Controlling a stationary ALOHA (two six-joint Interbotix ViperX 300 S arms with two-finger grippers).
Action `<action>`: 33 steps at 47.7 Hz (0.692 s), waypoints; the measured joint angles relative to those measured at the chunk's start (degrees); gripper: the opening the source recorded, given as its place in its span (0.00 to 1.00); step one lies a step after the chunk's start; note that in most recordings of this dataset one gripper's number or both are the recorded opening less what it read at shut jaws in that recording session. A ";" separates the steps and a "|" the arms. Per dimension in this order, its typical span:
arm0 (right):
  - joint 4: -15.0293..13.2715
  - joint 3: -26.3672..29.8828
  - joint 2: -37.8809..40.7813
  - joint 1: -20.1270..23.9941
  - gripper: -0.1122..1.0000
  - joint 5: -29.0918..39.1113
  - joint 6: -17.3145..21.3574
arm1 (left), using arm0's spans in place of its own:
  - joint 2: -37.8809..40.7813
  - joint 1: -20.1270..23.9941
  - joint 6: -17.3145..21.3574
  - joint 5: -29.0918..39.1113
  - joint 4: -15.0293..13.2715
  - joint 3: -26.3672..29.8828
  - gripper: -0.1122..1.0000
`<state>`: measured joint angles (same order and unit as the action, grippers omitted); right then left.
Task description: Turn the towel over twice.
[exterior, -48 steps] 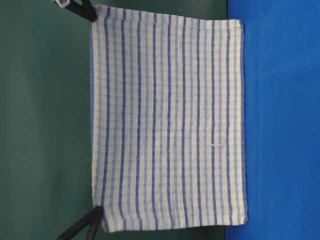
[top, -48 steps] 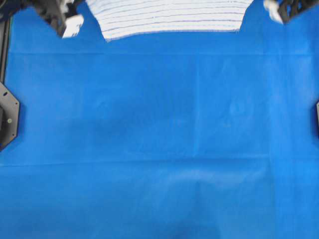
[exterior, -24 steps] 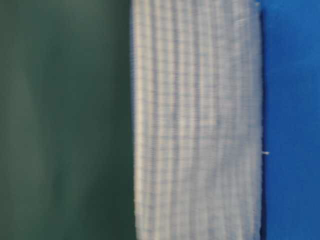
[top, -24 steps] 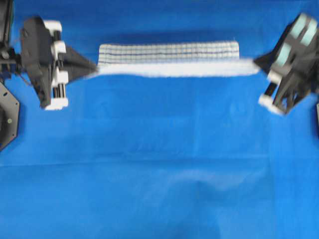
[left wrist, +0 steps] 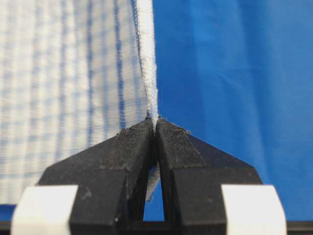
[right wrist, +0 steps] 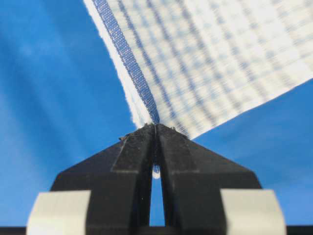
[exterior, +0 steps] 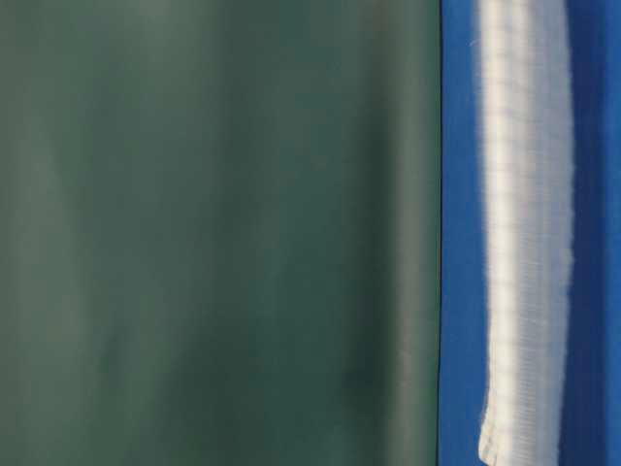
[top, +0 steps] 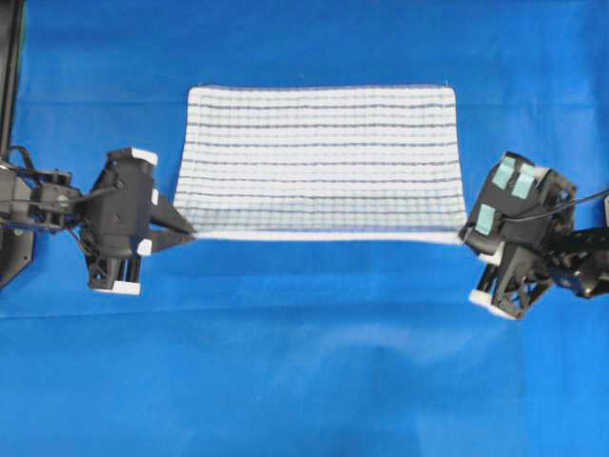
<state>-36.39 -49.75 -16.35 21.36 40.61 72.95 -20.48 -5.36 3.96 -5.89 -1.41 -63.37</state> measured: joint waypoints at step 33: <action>0.18 -1.14 7.91 2.46 0.14 -11.43 5.80 | 9.67 -6.77 -3.43 -5.62 -0.09 0.35 0.12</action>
<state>-36.21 -50.89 -8.44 23.82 29.18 78.75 -10.81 -12.13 0.53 -11.51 -1.49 -63.02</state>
